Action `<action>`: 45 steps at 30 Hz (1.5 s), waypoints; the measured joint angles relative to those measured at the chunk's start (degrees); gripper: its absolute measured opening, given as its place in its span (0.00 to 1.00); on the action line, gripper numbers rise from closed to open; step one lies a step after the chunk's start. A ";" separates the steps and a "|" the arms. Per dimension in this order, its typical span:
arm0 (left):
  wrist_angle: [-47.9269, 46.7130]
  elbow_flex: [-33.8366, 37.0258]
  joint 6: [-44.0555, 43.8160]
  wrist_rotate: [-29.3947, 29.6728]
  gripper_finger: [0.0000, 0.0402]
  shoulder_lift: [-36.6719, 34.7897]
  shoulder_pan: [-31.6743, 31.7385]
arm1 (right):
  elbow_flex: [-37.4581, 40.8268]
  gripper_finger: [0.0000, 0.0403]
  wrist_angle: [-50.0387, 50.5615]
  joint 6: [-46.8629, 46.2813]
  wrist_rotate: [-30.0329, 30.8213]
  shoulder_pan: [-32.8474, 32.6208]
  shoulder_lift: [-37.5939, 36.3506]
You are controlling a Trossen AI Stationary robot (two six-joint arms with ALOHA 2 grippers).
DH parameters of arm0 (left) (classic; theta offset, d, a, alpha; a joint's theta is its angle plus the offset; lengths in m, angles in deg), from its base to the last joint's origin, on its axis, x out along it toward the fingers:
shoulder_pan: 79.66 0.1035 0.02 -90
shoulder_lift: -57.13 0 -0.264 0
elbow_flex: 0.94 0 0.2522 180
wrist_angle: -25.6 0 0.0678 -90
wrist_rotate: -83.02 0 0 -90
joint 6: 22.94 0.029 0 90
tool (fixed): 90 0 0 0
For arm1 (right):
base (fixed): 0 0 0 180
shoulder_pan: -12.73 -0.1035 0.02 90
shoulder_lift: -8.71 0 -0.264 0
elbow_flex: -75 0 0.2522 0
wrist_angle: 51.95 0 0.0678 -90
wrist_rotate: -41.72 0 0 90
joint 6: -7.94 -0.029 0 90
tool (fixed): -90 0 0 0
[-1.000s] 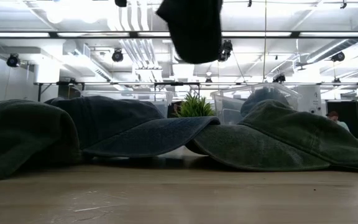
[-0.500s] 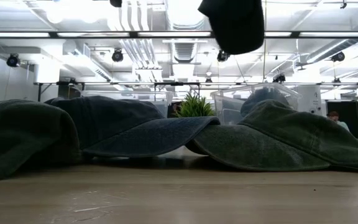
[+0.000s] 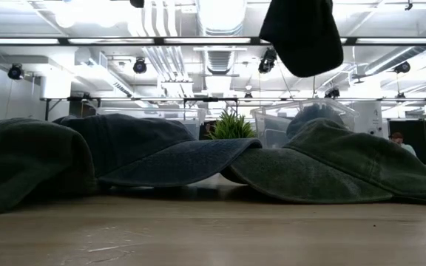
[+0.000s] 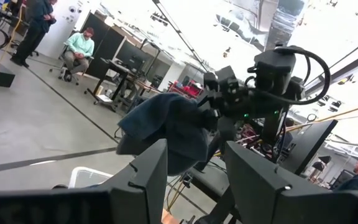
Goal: Pick and place caps into container
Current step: Put the top blue cap into the right transparent container
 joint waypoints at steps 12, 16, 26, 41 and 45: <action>-0.04 0.00 0.04 -0.56 0.38 -0.62 -0.04 | 16.88 0.02 -15.99 6.45 -4.30 1.33 -8.06; -0.42 0.00 0.00 -2.64 0.38 -0.66 -0.04 | 22.23 0.02 -20.47 9.34 -5.14 3.15 -10.81; -1.47 0.00 -0.11 -3.25 0.38 -0.69 -0.07 | 31.98 0.02 -27.42 13.45 -12.28 9.11 -14.62; -1.45 0.00 -0.04 -3.25 0.38 -0.66 -0.07 | 42.30 0.02 -35.54 19.77 -18.51 14.57 -14.69; -1.46 0.00 -0.02 -3.25 0.38 -0.67 -0.07 | 45.34 0.02 -36.20 20.58 -18.94 14.58 -14.72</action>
